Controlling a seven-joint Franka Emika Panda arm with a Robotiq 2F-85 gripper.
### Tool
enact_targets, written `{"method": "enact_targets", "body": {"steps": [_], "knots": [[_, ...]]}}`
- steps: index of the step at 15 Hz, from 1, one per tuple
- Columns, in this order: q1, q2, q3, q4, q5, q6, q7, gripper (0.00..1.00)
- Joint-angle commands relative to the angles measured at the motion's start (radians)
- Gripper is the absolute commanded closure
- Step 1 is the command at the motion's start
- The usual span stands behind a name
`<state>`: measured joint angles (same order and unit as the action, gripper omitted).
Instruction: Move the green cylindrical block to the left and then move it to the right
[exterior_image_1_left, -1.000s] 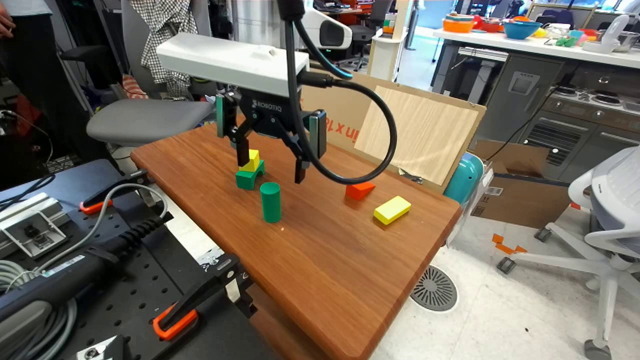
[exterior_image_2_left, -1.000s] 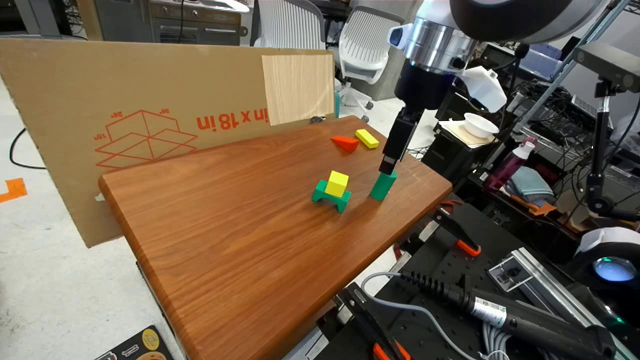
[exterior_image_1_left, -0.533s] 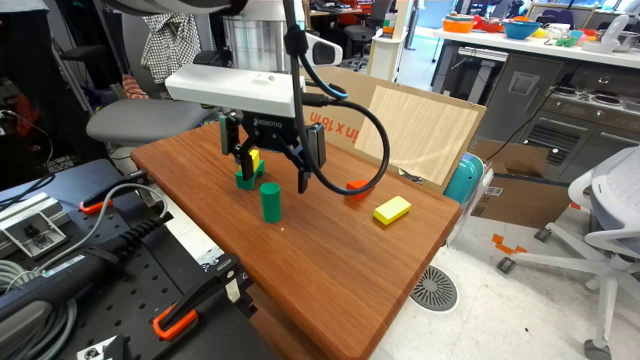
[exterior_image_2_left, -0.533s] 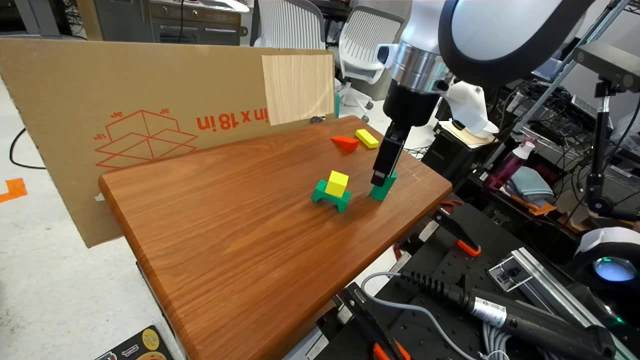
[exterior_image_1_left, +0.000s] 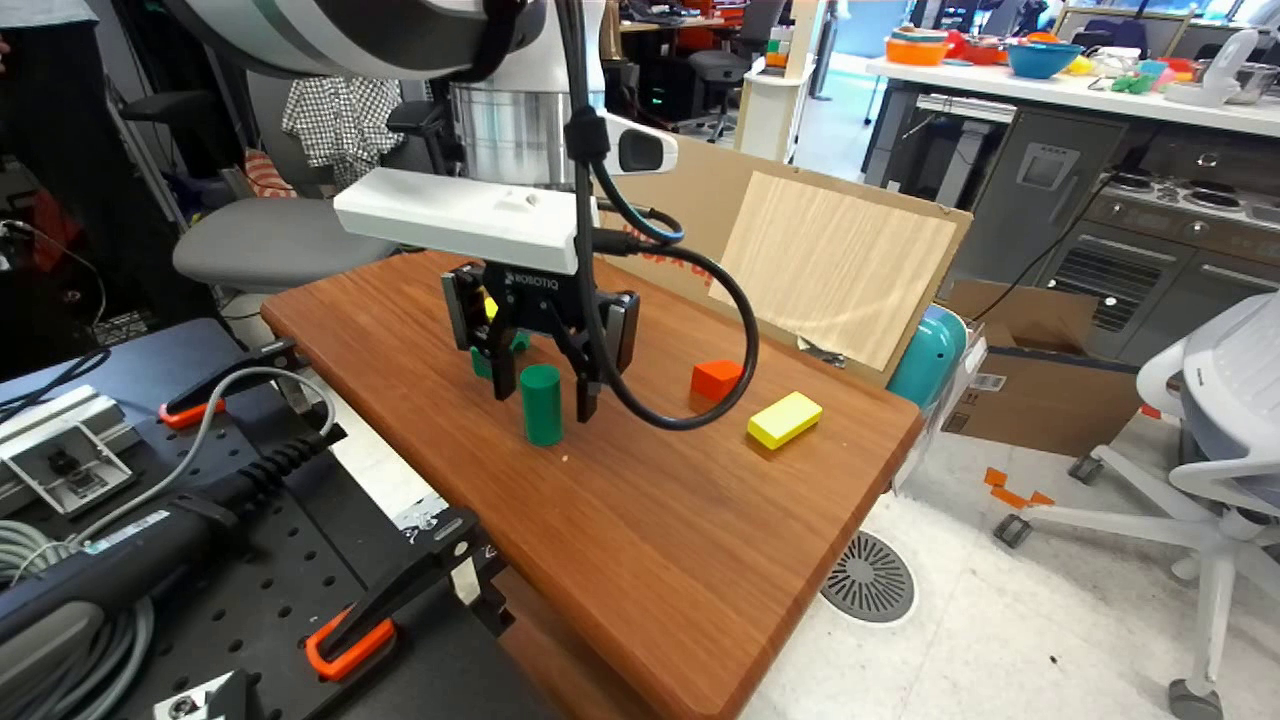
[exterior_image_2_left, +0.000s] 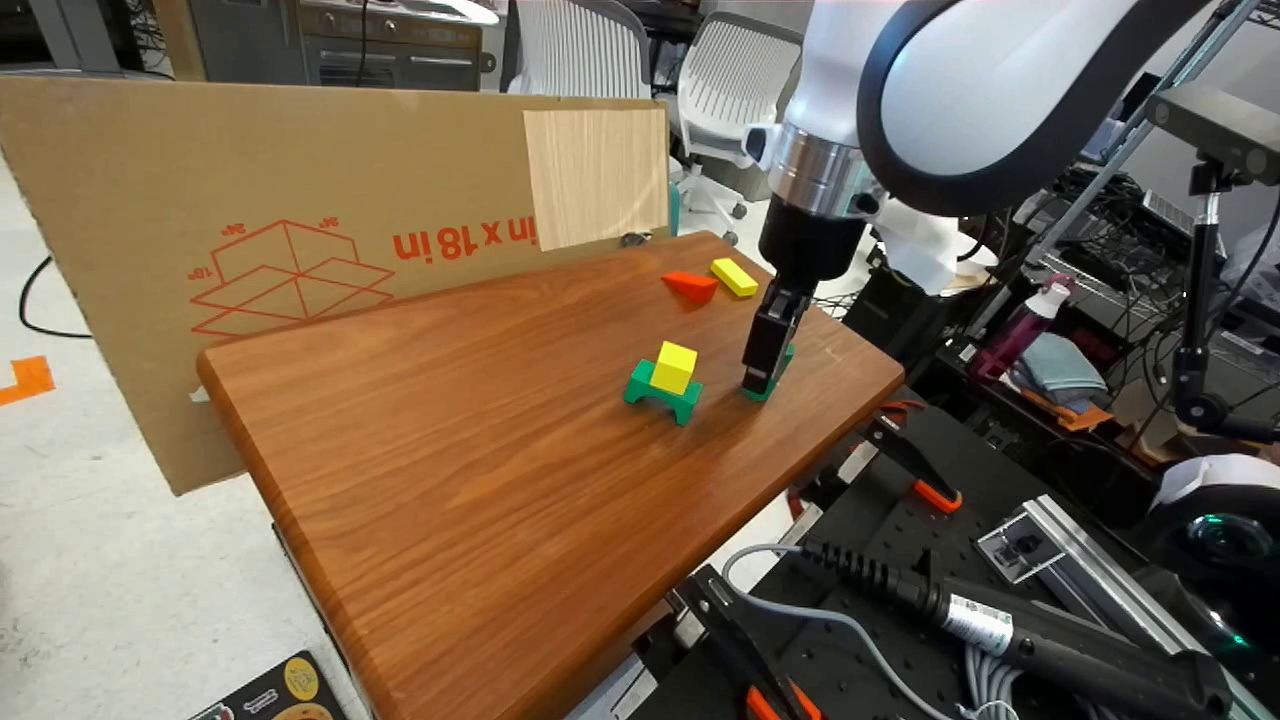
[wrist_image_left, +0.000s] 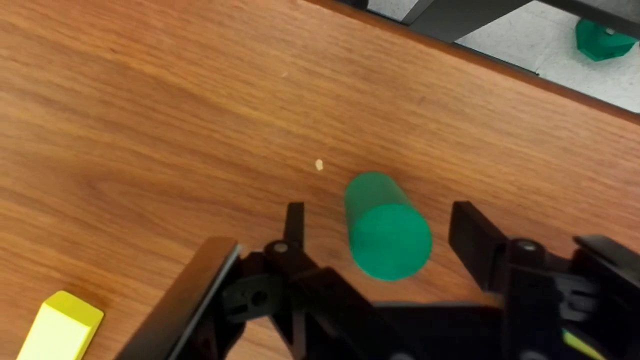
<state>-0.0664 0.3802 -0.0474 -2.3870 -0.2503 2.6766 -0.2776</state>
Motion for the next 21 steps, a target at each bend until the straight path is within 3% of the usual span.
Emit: {"method": "enact_targets", "body": {"steps": [1,6,13,21], "knots": [[0.023,0.021,-0.029,0.023,-0.036,0.003,0.046,0.58],[-0.016,-0.002,-0.019,0.041,0.021,-0.029,0.030,0.91],[-0.130,0.030,-0.010,0.186,0.205,-0.171,-0.010,0.91],[-0.140,0.184,-0.011,0.386,0.255,-0.274,0.058,0.91]]}}
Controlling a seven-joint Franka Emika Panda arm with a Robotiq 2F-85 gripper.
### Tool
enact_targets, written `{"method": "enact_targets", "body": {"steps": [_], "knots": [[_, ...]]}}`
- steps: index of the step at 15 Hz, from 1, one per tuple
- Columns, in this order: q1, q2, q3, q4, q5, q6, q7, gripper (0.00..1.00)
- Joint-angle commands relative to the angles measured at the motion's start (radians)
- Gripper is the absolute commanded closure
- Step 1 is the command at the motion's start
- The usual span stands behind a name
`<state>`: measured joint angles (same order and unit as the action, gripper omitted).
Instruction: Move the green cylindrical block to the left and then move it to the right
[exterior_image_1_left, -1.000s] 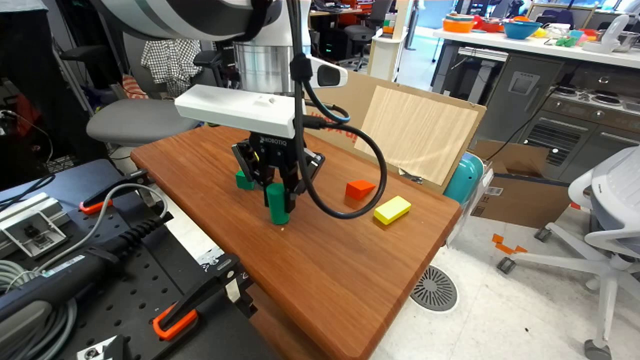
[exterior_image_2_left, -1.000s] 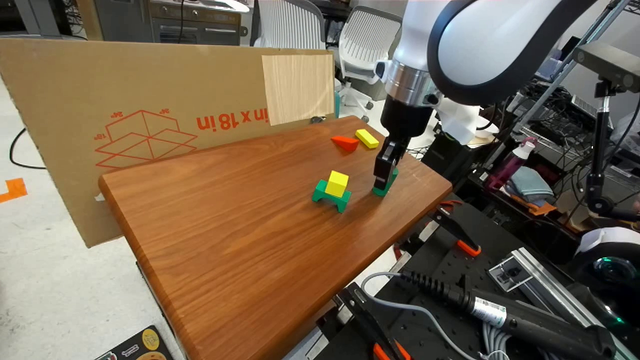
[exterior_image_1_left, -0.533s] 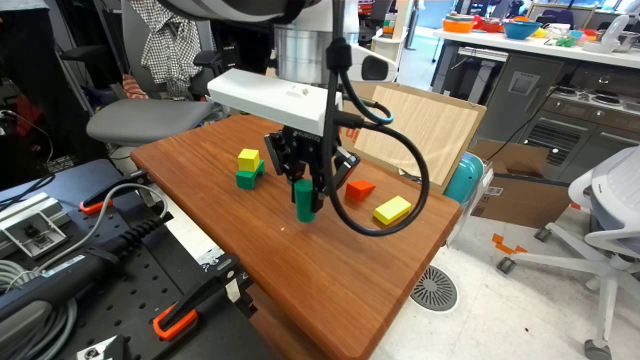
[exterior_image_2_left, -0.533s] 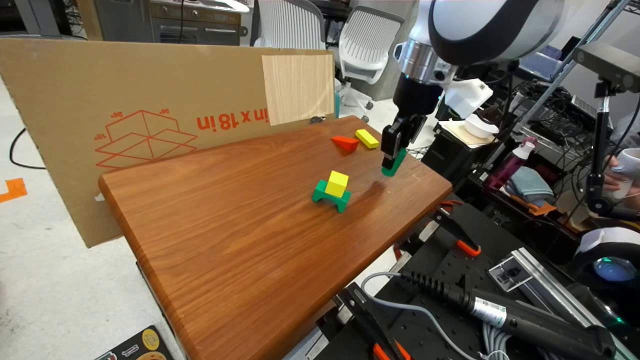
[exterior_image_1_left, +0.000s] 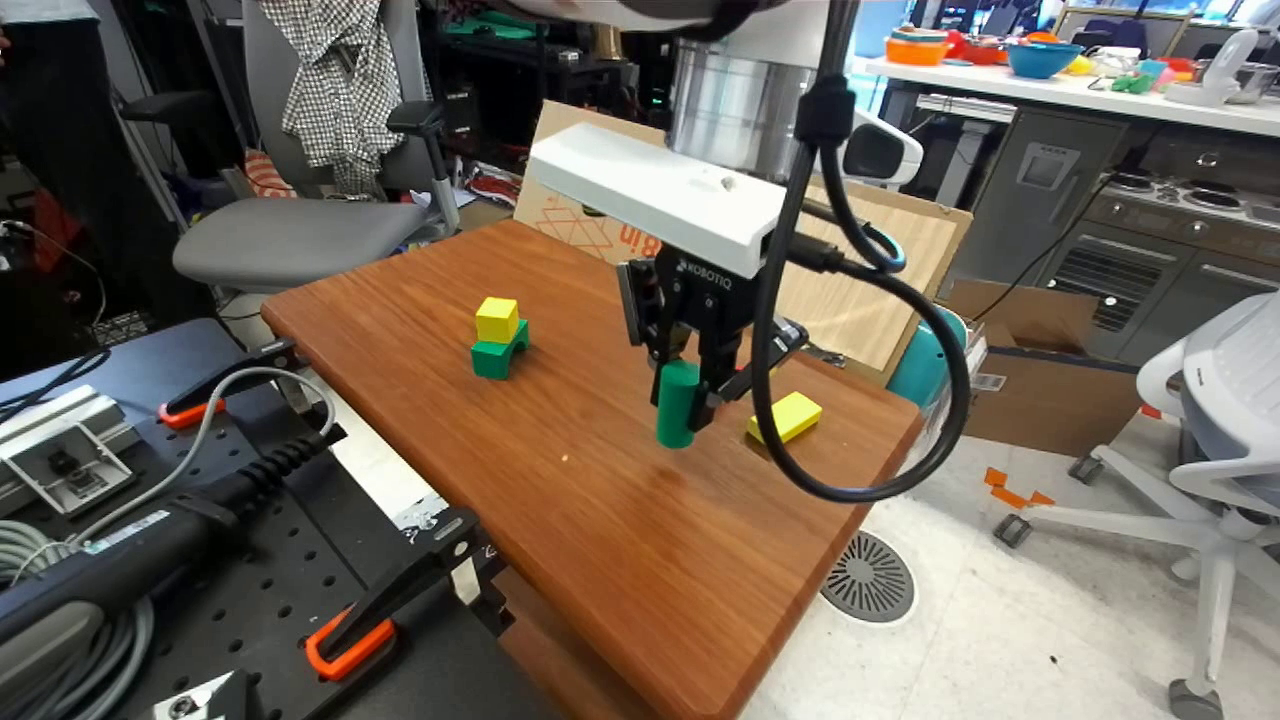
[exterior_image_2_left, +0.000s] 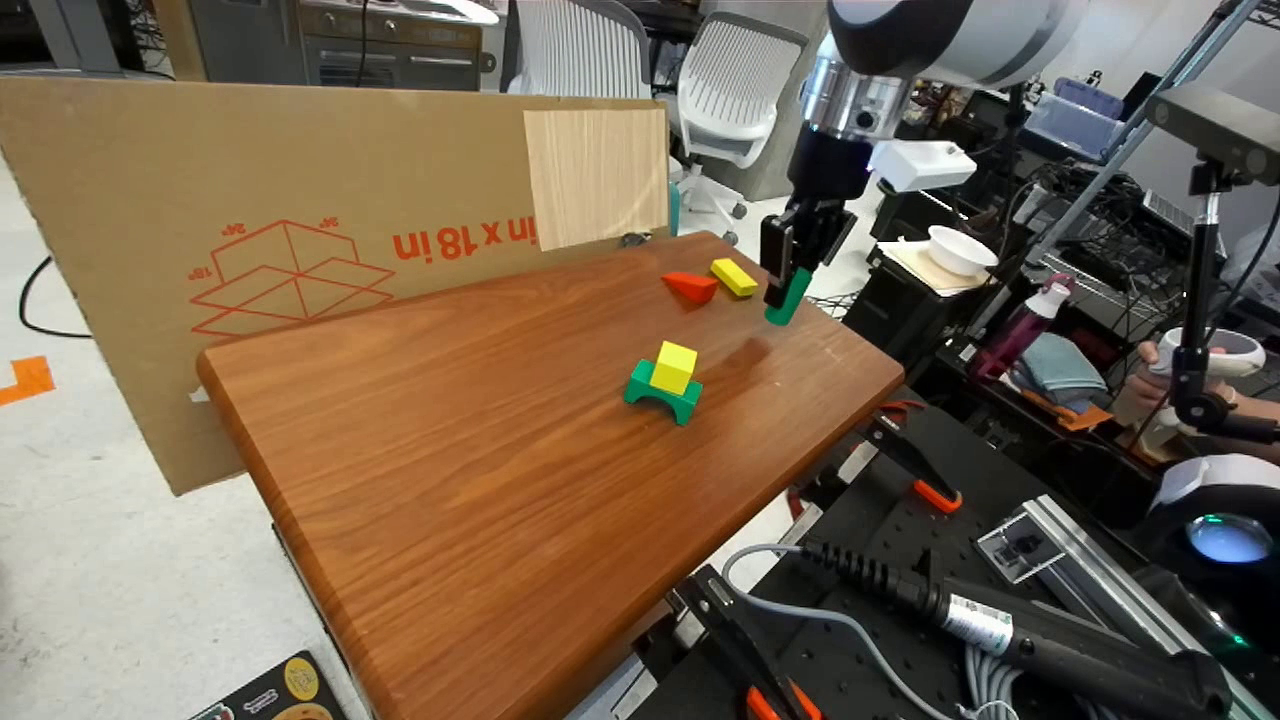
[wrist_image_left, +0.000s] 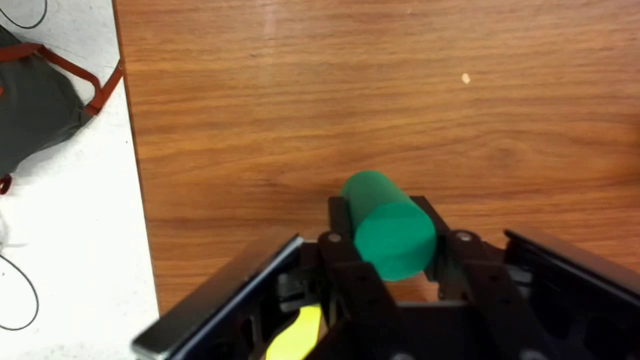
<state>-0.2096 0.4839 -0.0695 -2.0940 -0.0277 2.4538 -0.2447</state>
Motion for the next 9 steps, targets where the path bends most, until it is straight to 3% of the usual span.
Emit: {"method": "enact_targets", "body": {"steps": [1,5,6,8,9], "knots": [[0.006,0.098,0.013,0.110,0.032,-0.055,0.038,0.91],[0.007,0.133,0.021,0.158,0.037,-0.084,0.054,0.91],[0.010,0.136,0.019,0.164,0.031,-0.089,0.057,0.41],[0.004,0.108,0.030,0.144,0.032,-0.079,0.033,0.36],[0.005,0.088,0.033,0.129,0.030,-0.073,0.024,0.27]]}}
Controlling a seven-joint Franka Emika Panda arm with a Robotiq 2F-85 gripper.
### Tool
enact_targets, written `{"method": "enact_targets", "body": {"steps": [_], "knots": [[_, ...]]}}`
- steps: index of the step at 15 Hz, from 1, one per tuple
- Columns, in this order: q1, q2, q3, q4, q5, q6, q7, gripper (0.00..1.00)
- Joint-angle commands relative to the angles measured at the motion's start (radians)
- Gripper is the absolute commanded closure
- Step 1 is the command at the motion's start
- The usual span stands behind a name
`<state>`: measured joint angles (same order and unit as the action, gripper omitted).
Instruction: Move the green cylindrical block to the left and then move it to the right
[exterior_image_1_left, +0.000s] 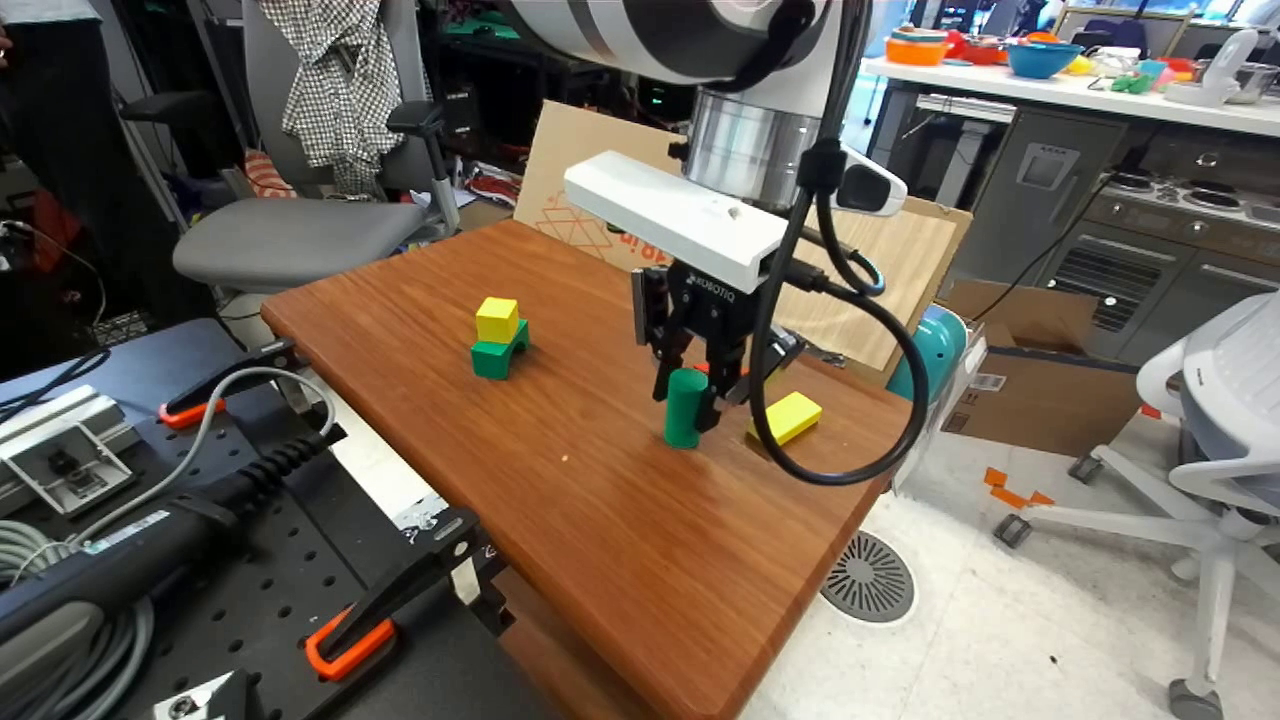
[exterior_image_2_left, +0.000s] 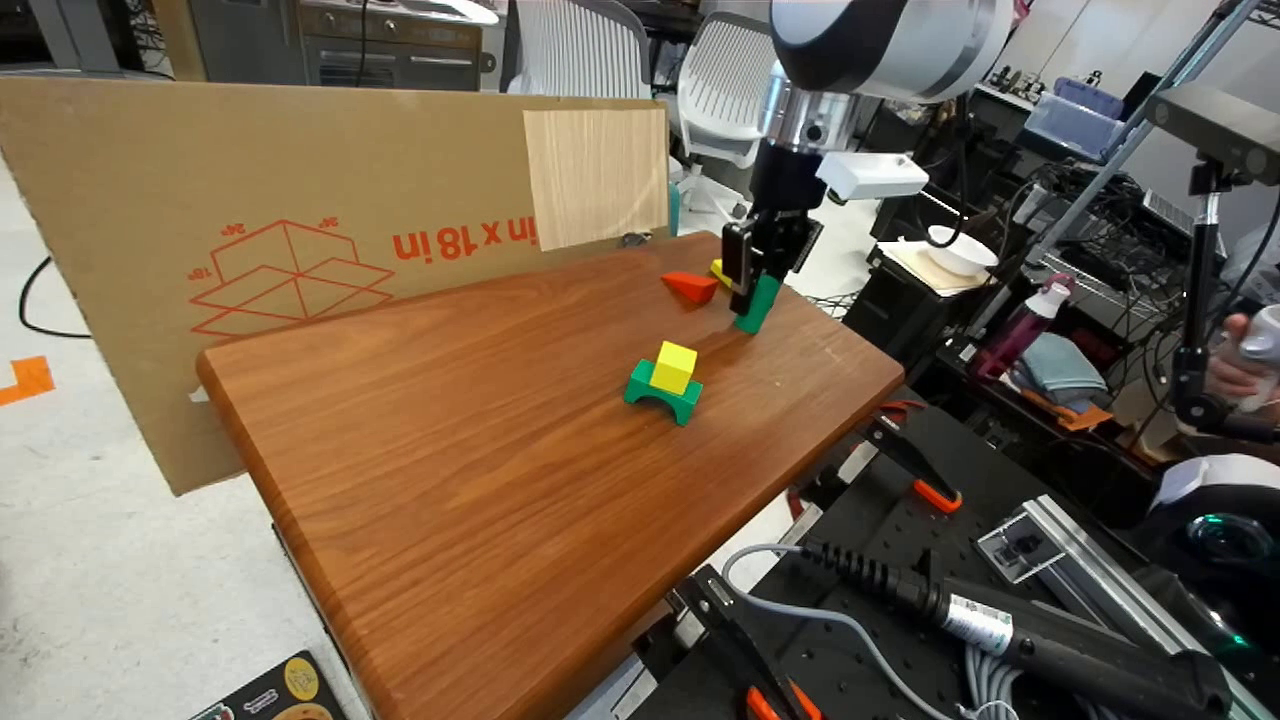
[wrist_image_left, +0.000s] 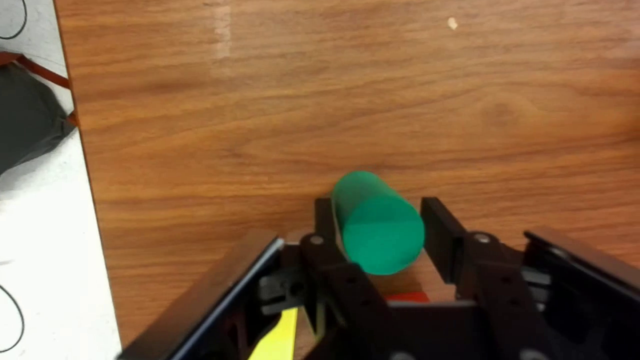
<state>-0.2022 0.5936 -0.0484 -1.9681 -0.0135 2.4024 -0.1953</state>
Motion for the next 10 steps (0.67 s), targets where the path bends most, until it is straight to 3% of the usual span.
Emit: {"method": "enact_targets", "body": {"steps": [1,4,10], "knots": [[0.001,-0.056,0.013,-0.027,0.009,-0.003,-0.033,0.21],[0.005,-0.151,0.021,-0.097,0.004,0.031,-0.056,0.00],[0.021,-0.326,0.036,-0.232,0.011,0.053,-0.111,0.00]]}}
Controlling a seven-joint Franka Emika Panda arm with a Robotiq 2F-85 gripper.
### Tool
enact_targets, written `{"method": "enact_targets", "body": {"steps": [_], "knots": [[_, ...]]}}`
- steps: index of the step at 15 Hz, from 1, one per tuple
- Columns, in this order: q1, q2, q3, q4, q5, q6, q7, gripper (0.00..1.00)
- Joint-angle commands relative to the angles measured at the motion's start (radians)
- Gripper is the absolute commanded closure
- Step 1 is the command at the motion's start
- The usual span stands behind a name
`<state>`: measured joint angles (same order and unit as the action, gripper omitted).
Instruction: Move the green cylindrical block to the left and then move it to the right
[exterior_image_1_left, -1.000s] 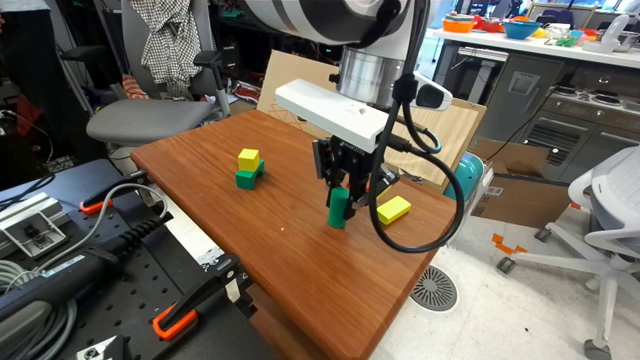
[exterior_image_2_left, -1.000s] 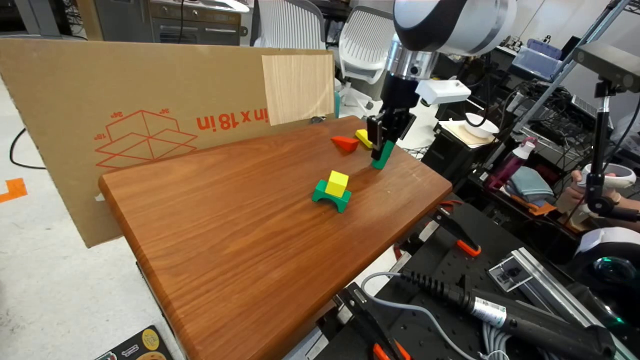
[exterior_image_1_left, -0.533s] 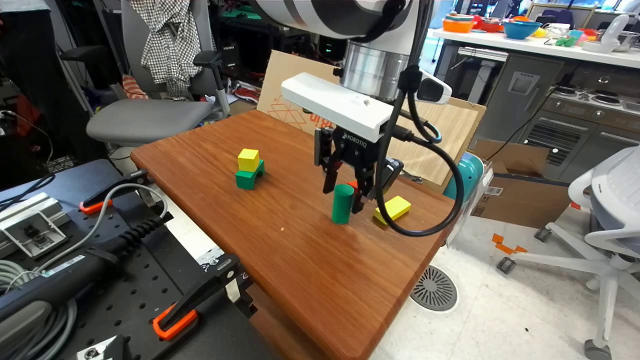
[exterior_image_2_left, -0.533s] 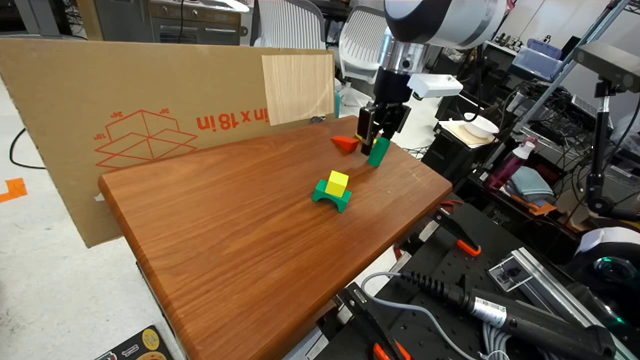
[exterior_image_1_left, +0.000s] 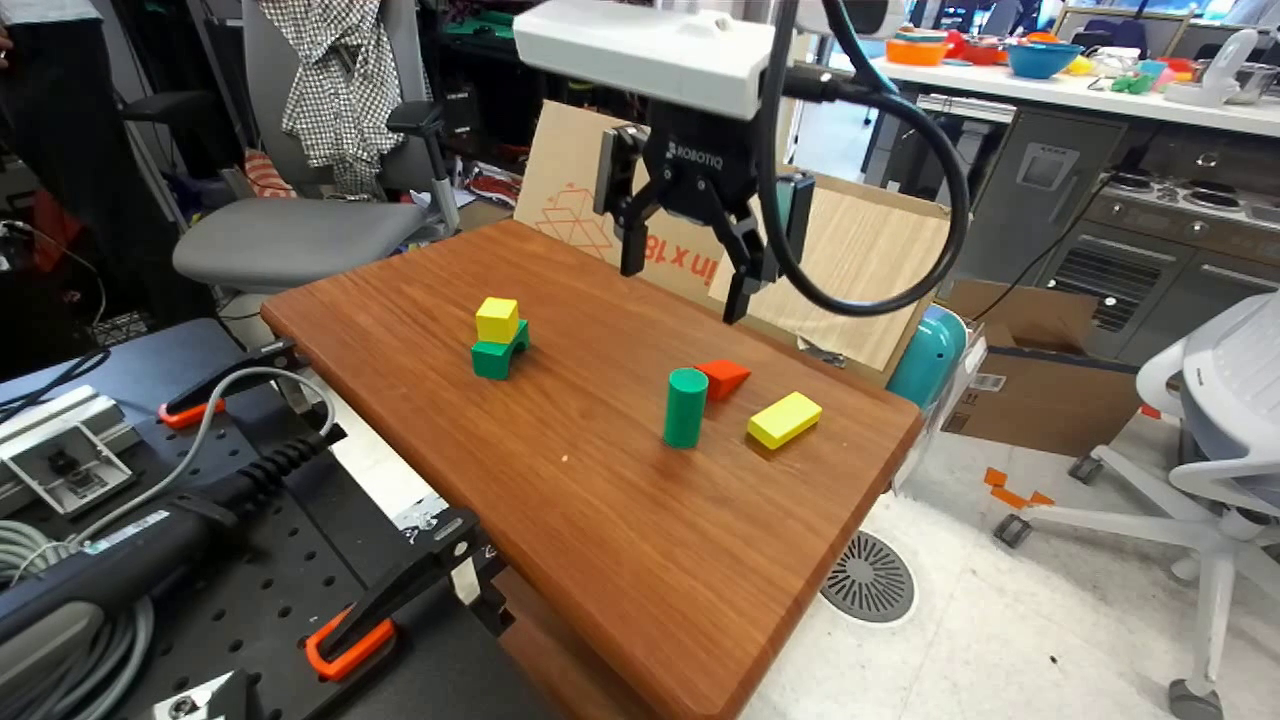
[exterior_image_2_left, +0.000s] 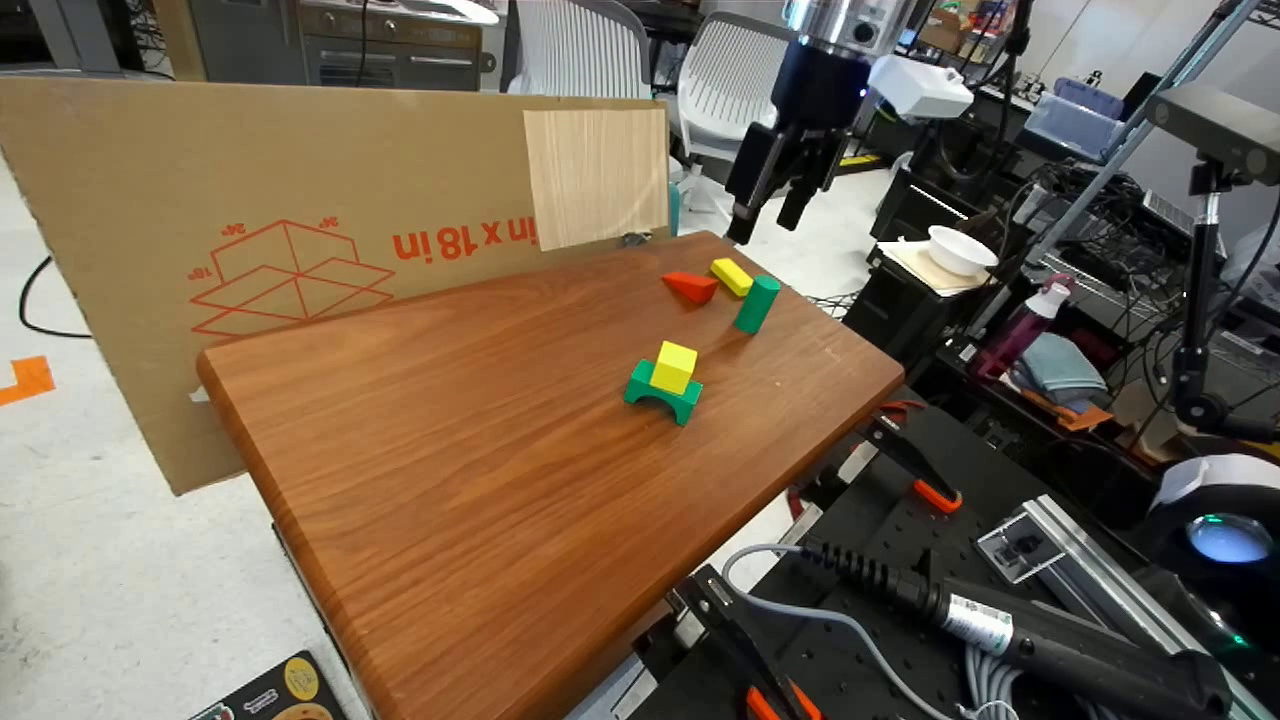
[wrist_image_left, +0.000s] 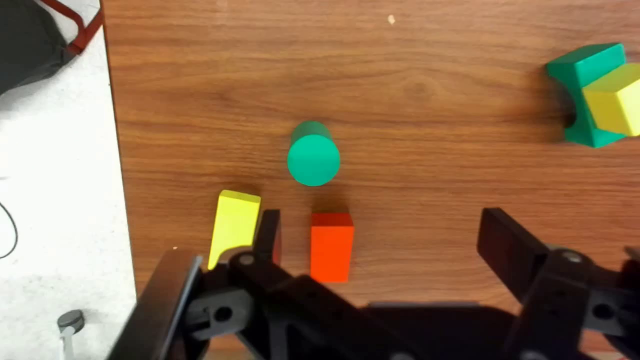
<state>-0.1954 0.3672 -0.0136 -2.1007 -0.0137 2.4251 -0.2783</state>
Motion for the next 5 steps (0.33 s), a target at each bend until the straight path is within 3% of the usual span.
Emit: {"method": "enact_targets", "body": {"steps": [1,2,5], "knots": [[0.017,-0.115,0.002,-0.114,0.016,0.030,-0.034,0.00],[0.021,-0.053,-0.011,-0.044,0.006,0.001,-0.012,0.00],[0.030,-0.089,-0.011,-0.082,0.006,0.005,-0.012,0.00]]}}
